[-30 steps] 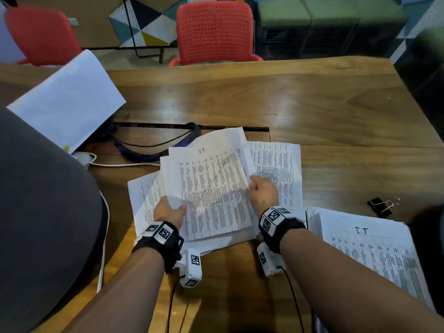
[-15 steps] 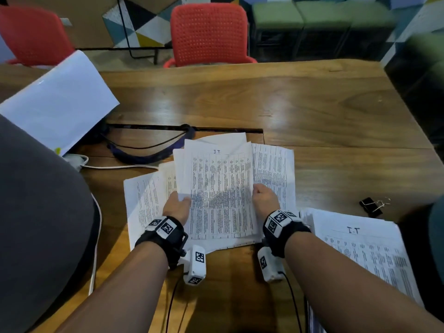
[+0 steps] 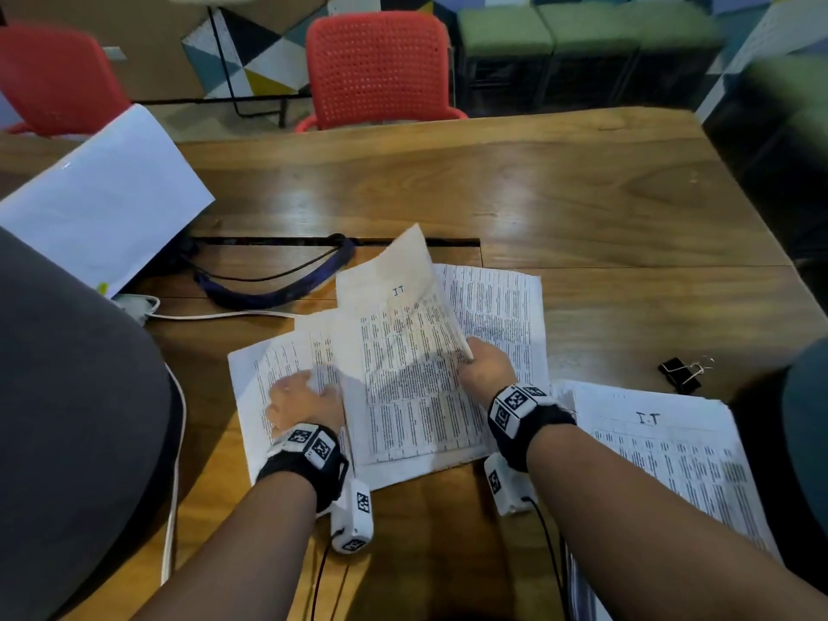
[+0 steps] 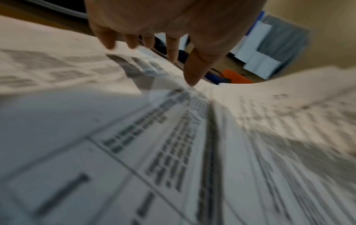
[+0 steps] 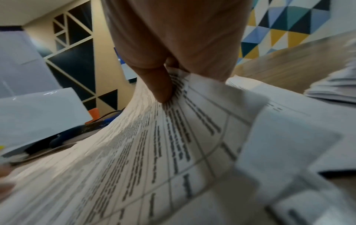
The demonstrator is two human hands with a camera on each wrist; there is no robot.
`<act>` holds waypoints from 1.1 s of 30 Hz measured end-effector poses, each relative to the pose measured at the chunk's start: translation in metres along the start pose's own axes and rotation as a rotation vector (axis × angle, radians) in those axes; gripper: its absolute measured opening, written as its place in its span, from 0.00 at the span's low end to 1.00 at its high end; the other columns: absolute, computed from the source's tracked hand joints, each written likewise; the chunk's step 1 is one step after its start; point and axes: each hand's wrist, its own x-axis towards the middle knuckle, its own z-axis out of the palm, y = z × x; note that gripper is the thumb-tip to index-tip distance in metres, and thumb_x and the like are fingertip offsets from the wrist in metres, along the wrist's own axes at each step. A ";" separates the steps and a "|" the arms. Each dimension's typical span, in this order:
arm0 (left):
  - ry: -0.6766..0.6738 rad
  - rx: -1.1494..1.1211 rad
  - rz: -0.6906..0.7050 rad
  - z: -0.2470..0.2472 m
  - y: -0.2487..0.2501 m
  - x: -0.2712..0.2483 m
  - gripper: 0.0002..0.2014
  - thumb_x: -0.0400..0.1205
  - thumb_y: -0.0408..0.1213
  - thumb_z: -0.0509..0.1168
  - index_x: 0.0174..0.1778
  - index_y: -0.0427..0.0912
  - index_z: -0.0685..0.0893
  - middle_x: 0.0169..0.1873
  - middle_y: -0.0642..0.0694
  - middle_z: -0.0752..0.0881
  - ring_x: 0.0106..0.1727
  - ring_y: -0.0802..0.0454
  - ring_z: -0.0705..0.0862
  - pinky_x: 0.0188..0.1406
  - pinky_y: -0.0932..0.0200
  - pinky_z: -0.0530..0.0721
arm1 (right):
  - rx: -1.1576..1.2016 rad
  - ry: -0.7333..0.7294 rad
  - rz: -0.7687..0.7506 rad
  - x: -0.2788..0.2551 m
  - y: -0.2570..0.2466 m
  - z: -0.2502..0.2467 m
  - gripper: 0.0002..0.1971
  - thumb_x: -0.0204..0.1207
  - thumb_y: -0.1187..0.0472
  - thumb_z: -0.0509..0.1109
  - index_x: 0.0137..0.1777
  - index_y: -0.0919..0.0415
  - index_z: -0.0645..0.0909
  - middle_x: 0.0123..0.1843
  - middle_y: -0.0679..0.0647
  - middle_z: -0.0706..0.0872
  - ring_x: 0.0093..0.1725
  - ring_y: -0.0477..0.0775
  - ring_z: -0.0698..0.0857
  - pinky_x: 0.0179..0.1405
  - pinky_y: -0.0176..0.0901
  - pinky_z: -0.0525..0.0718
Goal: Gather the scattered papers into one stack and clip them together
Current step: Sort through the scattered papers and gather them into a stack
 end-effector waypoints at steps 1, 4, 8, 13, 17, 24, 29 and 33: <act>0.058 0.069 -0.076 -0.007 -0.007 0.001 0.27 0.77 0.44 0.69 0.73 0.48 0.72 0.79 0.41 0.59 0.76 0.35 0.64 0.72 0.37 0.67 | 0.006 0.004 0.002 -0.002 0.003 -0.002 0.11 0.77 0.69 0.61 0.57 0.60 0.78 0.41 0.55 0.81 0.37 0.54 0.82 0.34 0.45 0.86; 0.090 0.084 -0.262 -0.024 -0.023 0.004 0.41 0.72 0.46 0.73 0.79 0.48 0.61 0.81 0.41 0.51 0.79 0.34 0.54 0.75 0.35 0.61 | 0.019 -0.017 0.001 -0.004 0.009 -0.003 0.08 0.78 0.68 0.61 0.55 0.62 0.77 0.43 0.58 0.82 0.37 0.54 0.81 0.34 0.44 0.85; 0.006 0.077 -0.221 -0.036 -0.029 0.011 0.43 0.75 0.41 0.70 0.82 0.43 0.53 0.77 0.35 0.63 0.75 0.31 0.66 0.72 0.36 0.69 | 0.103 -0.094 0.064 -0.011 0.007 0.009 0.11 0.80 0.65 0.65 0.61 0.64 0.78 0.51 0.61 0.84 0.47 0.58 0.85 0.47 0.50 0.89; -0.087 -0.096 -0.005 -0.032 -0.023 0.006 0.21 0.86 0.45 0.58 0.73 0.40 0.72 0.65 0.36 0.82 0.64 0.34 0.80 0.62 0.44 0.77 | 0.116 -0.174 0.028 -0.034 0.000 0.033 0.13 0.82 0.57 0.64 0.61 0.64 0.78 0.51 0.59 0.85 0.44 0.53 0.83 0.35 0.37 0.81; -0.149 -0.169 0.032 -0.030 -0.028 0.000 0.20 0.80 0.36 0.70 0.67 0.40 0.74 0.60 0.38 0.84 0.60 0.37 0.83 0.60 0.43 0.82 | -0.065 -0.214 -0.041 -0.041 -0.002 0.040 0.14 0.84 0.50 0.60 0.53 0.62 0.76 0.43 0.52 0.79 0.38 0.48 0.78 0.33 0.36 0.74; -0.121 -0.197 0.077 -0.031 -0.023 0.001 0.15 0.84 0.33 0.64 0.66 0.37 0.76 0.62 0.36 0.81 0.58 0.37 0.80 0.57 0.45 0.80 | -0.083 0.332 0.067 -0.013 0.021 -0.007 0.19 0.78 0.60 0.65 0.69 0.57 0.75 0.71 0.61 0.71 0.68 0.63 0.74 0.67 0.54 0.76; -0.159 0.068 0.066 -0.028 -0.008 -0.003 0.19 0.84 0.40 0.62 0.70 0.42 0.73 0.72 0.39 0.63 0.55 0.38 0.77 0.63 0.47 0.78 | -0.036 0.318 0.284 0.005 0.036 -0.026 0.34 0.72 0.67 0.67 0.78 0.53 0.63 0.75 0.64 0.60 0.72 0.68 0.69 0.70 0.60 0.76; -0.229 0.040 0.083 -0.016 0.003 -0.015 0.24 0.84 0.34 0.63 0.77 0.41 0.68 0.78 0.39 0.62 0.73 0.35 0.73 0.70 0.44 0.74 | -0.066 0.283 0.270 0.008 0.037 -0.019 0.40 0.74 0.67 0.66 0.82 0.51 0.51 0.78 0.66 0.59 0.73 0.69 0.67 0.71 0.60 0.73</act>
